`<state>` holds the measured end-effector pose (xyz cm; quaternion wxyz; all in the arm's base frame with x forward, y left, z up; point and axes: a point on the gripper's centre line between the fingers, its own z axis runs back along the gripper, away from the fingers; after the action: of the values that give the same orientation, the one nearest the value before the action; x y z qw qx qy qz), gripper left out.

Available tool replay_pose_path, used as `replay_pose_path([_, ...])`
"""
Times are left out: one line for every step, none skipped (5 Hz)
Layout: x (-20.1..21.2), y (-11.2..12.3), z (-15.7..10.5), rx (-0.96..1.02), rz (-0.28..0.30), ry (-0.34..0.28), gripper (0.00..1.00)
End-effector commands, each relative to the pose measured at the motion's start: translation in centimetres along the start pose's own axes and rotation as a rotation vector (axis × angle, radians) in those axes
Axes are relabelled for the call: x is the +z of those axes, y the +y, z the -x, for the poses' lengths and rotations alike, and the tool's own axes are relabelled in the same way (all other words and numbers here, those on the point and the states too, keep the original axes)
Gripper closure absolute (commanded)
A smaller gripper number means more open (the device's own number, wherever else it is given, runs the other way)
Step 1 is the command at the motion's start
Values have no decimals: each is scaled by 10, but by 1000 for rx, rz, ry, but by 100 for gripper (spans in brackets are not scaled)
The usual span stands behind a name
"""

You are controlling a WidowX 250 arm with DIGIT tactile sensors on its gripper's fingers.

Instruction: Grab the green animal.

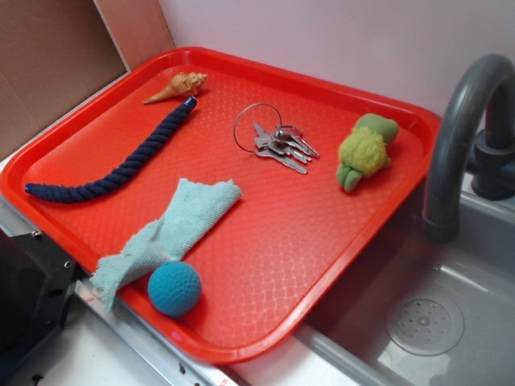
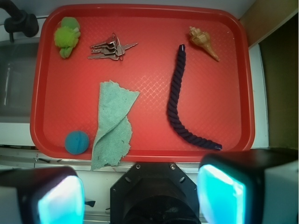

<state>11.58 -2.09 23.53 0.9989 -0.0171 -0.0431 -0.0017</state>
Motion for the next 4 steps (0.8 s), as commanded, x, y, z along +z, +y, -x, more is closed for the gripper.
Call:
replay_pose_path([0, 0, 0, 0, 0, 0, 0])
replay_pose_path([-15, 4, -22, 246, -44, -57, 0])
replay_pose_path([-27, -4, -46, 405, -86, -143, 0])
replay_pose_path([-44, -12, -71, 439, -62, -210, 0])
